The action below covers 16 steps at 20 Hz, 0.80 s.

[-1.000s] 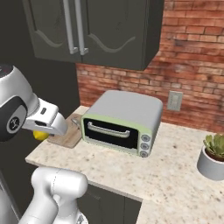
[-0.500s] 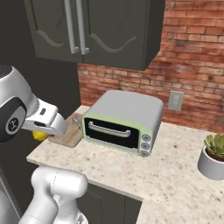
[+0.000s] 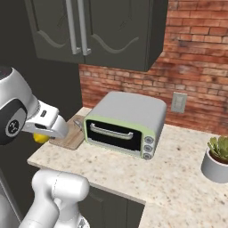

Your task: Retrieve a lemon from the fridge and place it on the cutting board with the fish.

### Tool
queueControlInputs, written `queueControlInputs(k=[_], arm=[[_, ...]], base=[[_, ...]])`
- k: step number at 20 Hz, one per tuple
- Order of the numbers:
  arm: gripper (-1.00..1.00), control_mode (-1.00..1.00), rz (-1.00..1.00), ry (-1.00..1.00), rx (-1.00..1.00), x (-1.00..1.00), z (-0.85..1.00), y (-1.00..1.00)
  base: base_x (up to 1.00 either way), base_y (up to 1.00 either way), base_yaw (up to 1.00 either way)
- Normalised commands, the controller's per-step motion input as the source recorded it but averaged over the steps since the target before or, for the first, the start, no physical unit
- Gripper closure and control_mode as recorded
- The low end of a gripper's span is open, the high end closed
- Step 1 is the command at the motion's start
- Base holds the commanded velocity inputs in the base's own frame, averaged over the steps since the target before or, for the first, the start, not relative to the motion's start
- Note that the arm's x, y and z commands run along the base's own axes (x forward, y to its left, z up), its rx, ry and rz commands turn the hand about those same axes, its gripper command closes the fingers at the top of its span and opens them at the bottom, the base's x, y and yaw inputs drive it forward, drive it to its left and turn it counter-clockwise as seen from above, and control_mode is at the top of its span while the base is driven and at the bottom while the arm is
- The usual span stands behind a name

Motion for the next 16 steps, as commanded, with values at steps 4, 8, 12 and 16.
queueControlInputs(k=[4,8,12,16], arm=[[1.00,1.00,0.00,0.00,0.00,0.00,0.00,0.00],[1.00,-1.00,0.03,0.00,0.00,0.00,-0.14,0.24],[1.00,-1.00,0.07,0.00,0.00,0.00,-0.37,0.59],[1.00,-1.00,0.04,0.00,0.00,0.00,-0.26,0.34]], base=[[0.00,0.05,0.00],[0.00,0.14,0.01],[0.00,0.00,0.00],[0.00,0.00,0.00]])
